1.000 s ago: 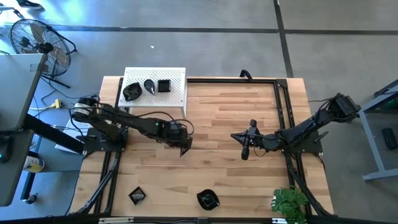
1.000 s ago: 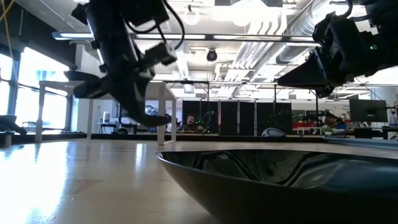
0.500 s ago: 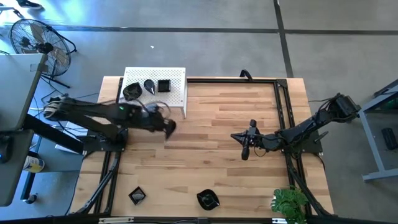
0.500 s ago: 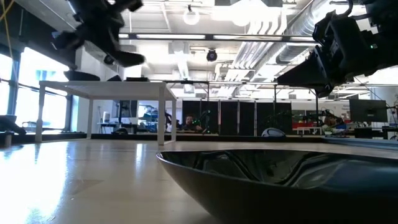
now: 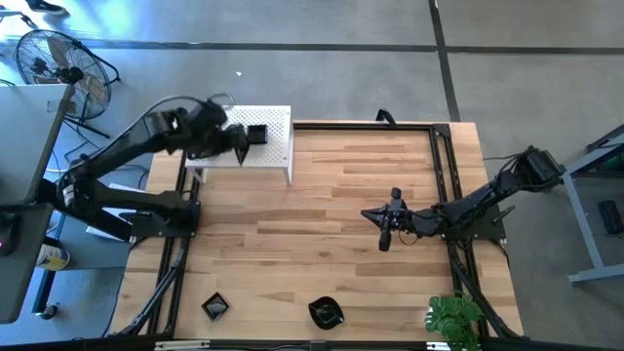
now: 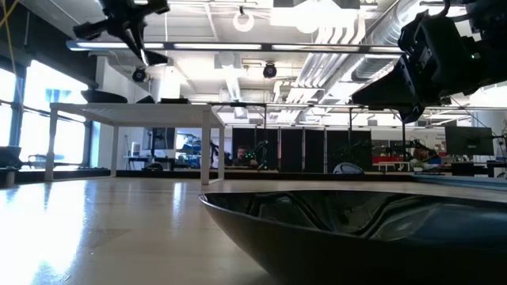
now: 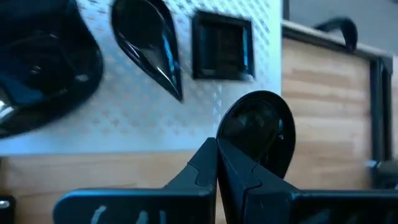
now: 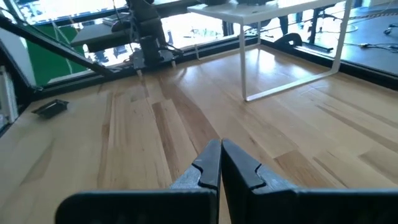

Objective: Pick & Place Mini shaped plates
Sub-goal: Stack the black drop shaped plate on top of the stacked black drop shaped plates on the shelf

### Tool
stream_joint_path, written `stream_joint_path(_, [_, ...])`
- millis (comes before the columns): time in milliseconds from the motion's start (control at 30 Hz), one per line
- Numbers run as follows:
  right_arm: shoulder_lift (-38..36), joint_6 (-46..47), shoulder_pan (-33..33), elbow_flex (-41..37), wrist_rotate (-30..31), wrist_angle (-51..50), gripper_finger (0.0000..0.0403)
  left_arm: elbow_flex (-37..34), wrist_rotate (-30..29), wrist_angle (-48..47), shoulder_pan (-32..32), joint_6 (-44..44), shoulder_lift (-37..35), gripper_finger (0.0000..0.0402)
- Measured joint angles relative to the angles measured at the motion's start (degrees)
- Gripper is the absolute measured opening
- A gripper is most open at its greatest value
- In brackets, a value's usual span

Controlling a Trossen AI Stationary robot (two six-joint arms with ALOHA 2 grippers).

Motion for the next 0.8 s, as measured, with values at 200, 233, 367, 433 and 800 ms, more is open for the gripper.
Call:
stream_joint_path(200, [0.0, -0.22, 0.0, 0.0, -2.22, -0.06, 0.0002, -0.4, 6.05, -0.29, 13.35, 1.11, 0.01, 0.0])
stream_joint_path(233, [0.0, -0.24, 0.0, 0.0, -2.36, -0.07, 0.0001, -0.4, 6.19, -0.33, 14.82, 0.1, 0.01, 0.0])
stream_joint_path(367, [0.0, -1.33, 0.0, 0.0, -3.12, -0.07, 0.0001, -0.4, 5.33, 0.78, 17.11, -5.95, -0.05, 0.0])
stream_joint_path(433, [0.0, -1.33, 0.0, 0.0, -3.96, -0.11, 0.0002, -0.4, 3.15, 0.11, 16.87, -10.08, -0.05, 0.0])
stream_joint_path(800, [0.0, -2.8, 1.26, 0.0, -6.54, -0.09, 0.0001, -3.88, 2.47, 0.45, 16.92, -16.48, 3.51, 0.0])
